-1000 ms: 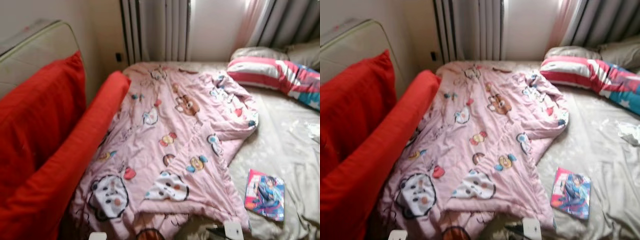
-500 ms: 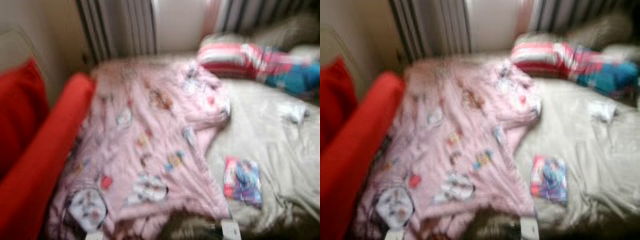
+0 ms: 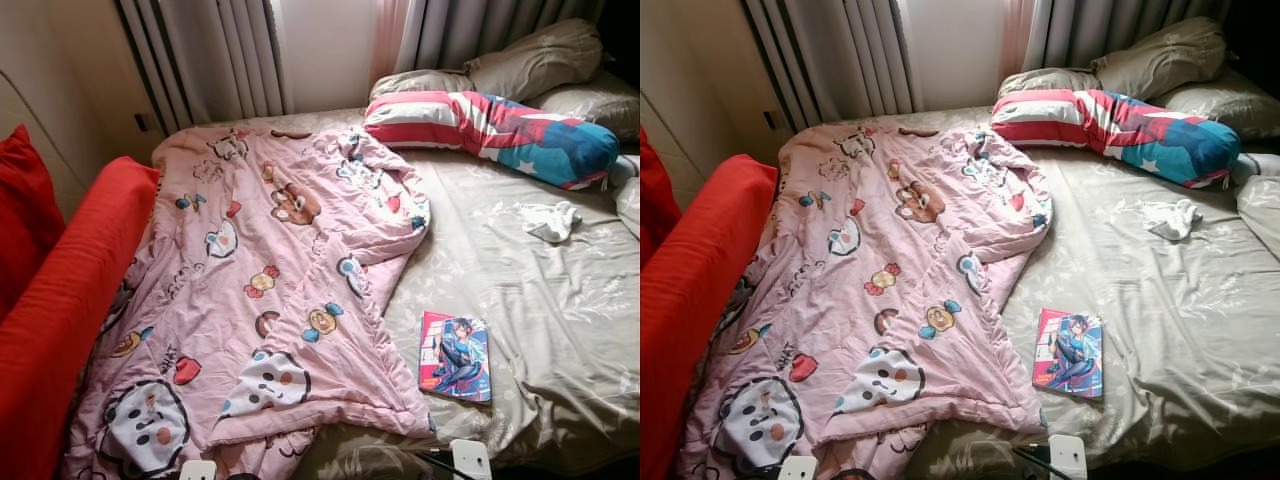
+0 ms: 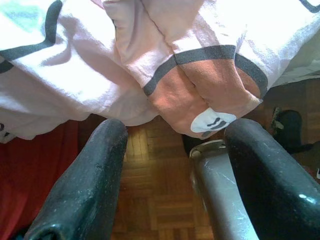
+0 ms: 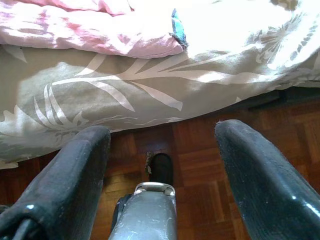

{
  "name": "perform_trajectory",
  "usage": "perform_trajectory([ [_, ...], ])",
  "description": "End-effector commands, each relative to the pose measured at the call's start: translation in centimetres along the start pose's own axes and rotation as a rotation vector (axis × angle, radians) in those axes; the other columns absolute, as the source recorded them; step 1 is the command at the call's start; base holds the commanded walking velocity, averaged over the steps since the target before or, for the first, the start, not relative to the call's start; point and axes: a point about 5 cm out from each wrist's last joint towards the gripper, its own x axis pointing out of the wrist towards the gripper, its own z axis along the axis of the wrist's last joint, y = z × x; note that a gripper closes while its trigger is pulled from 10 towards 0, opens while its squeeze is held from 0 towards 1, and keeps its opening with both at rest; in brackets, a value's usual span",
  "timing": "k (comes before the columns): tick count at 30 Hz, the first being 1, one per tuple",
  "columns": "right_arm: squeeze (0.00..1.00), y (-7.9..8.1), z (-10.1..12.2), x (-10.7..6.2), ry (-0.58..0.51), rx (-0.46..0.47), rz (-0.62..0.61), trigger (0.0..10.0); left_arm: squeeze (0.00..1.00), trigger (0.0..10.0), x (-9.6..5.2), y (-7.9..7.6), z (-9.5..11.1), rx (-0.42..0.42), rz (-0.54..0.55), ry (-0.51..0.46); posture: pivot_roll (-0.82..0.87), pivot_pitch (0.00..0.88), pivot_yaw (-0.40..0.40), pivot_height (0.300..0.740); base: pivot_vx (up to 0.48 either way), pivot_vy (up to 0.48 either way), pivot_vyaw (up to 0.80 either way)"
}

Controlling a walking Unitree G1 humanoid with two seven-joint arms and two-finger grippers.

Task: Clean up the room

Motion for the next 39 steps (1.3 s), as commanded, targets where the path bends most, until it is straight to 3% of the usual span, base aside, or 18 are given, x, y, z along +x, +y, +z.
perform_trajectory([
  [1,0.0,0.0,-0.8,-0.2,0.02,0.013,-0.003,10.0,0.0,10.0,-0.2,0.2,-0.7,0.013,0.002,0.022,0.0,0.181,0.048,0.74,0.0,-0.255,0.0],
  [28,0.0,-0.2,-0.8,-0.2,0.016,-0.006,0.002,10.0,0.0,10.0,0.1,-0.7,0.3,-0.002,-0.015,-0.029,-0.01,0.157,0.035,0.74,0.0,-0.289,0.0],
  [36,0.0,-0.3,-0.1,-0.4,-0.087,-0.01,-0.005,10.0,0.0,10.0,0.3,-0.3,5.1,-0.027,-0.036,-0.255,-0.03,0.145,0.03,0.74,0.0,-0.073,0.0],
  [39,0.0,-0.3,0.4,-0.5,-0.156,0.003,0.003,10.0,0.0,10.0,0.1,-0.2,7.8,-0.024,-0.043,-0.397,-0.03,0.144,0.026,0.74,0.0,0.0,0.0],
])
